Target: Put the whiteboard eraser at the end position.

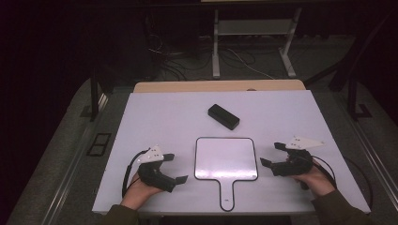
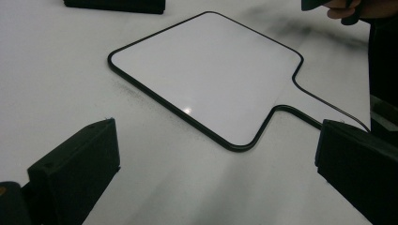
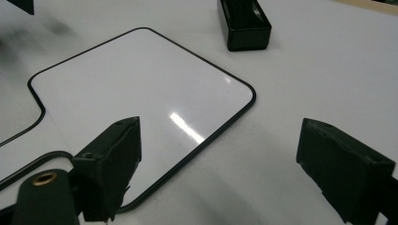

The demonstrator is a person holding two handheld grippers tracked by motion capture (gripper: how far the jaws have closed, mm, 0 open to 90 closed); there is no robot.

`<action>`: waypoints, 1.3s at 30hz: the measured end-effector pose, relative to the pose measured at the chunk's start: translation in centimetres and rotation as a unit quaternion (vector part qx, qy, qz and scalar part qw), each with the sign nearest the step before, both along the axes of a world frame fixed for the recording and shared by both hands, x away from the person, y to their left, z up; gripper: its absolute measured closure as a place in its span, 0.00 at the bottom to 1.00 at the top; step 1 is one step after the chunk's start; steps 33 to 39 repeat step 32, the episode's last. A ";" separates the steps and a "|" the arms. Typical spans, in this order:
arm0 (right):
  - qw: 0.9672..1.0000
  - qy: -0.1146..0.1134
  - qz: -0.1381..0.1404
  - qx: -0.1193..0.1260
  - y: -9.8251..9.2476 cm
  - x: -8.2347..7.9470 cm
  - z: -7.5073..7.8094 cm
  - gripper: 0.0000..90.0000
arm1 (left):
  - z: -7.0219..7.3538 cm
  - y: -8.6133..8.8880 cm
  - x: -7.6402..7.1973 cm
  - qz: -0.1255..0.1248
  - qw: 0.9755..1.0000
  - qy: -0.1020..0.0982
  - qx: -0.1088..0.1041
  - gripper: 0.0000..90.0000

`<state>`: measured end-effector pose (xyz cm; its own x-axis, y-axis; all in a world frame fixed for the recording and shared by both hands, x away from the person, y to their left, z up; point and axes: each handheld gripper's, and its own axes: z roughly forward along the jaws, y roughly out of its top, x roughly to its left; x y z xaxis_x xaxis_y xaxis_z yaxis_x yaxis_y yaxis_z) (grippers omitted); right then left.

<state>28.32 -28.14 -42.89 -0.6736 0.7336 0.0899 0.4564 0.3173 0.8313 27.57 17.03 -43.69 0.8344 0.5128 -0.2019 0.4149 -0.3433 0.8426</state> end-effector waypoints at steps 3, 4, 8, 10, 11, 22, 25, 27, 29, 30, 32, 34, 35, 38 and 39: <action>1.000 -0.001 0.003 0.003 -0.3 -0.6 -0.2 0.14 | 0.0 0.0 0.0 -0.002 1.000 -0.001 0.001 0.00; 1.000 -0.002 0.005 0.003 -0.4 -0.7 -0.3 0.14 | 0.0 0.0 0.0 -0.002 1.000 -0.001 0.001 0.00; 1.000 0.003 0.005 0.005 -0.8 -1.3 -0.6 0.14 | 0.0 0.1 0.0 -0.002 1.000 -0.002 0.001 0.00; 1.000 0.004 0.007 0.004 -1.0 -1.5 -0.8 0.14 | 0.0 0.0 0.0 -0.002 1.000 -0.002 0.001 0.00; 1.000 0.005 0.007 0.003 -1.1 -1.6 -0.9 0.14 | 0.0 0.0 0.0 -0.002 1.000 -0.002 0.001 0.00; 1.000 0.014 0.001 0.008 -2.0 -2.4 -1.5 0.14 | 0.0 0.0 0.0 -0.002 1.000 -0.001 0.003 0.00; 1.000 0.018 0.004 0.004 -1.9 -2.4 -1.7 0.14 | -0.1 0.0 0.0 -0.001 1.000 0.000 0.003 0.00; 1.000 0.021 0.006 0.004 -1.8 -2.4 -1.7 0.14 | 0.0 0.0 0.0 -0.002 1.000 -0.001 0.004 0.00; 1.000 0.019 0.006 0.004 -1.8 -2.4 -1.7 0.14 | -0.1 0.0 0.0 -0.002 1.000 -0.001 0.004 0.00; 1.000 0.018 0.007 0.004 -1.8 -2.4 -1.7 0.14 | -0.1 0.0 0.1 -0.002 1.000 0.000 0.005 0.00; 1.000 0.016 0.006 0.006 -1.9 -2.4 -1.6 0.14 | -0.1 -0.1 0.1 -0.001 1.000 0.002 0.005 0.00; 1.000 0.016 0.006 0.006 -1.9 -2.4 -1.6 0.14 | -0.1 -0.1 0.1 -0.001 1.000 0.002 0.005 0.00; 1.000 0.016 0.006 0.006 -1.9 -2.4 -1.6 0.14 | -0.1 -0.1 0.1 -0.001 1.000 0.002 0.005 0.00; 1.000 0.016 0.006 0.006 -1.9 -2.4 -1.6 0.14 | -0.1 -0.1 0.1 -0.001 1.000 0.002 0.005 0.00; 1.000 0.016 0.006 0.006 -1.9 -2.4 -1.6 0.14 | -0.1 -0.1 0.1 -0.001 1.000 0.002 0.005 0.00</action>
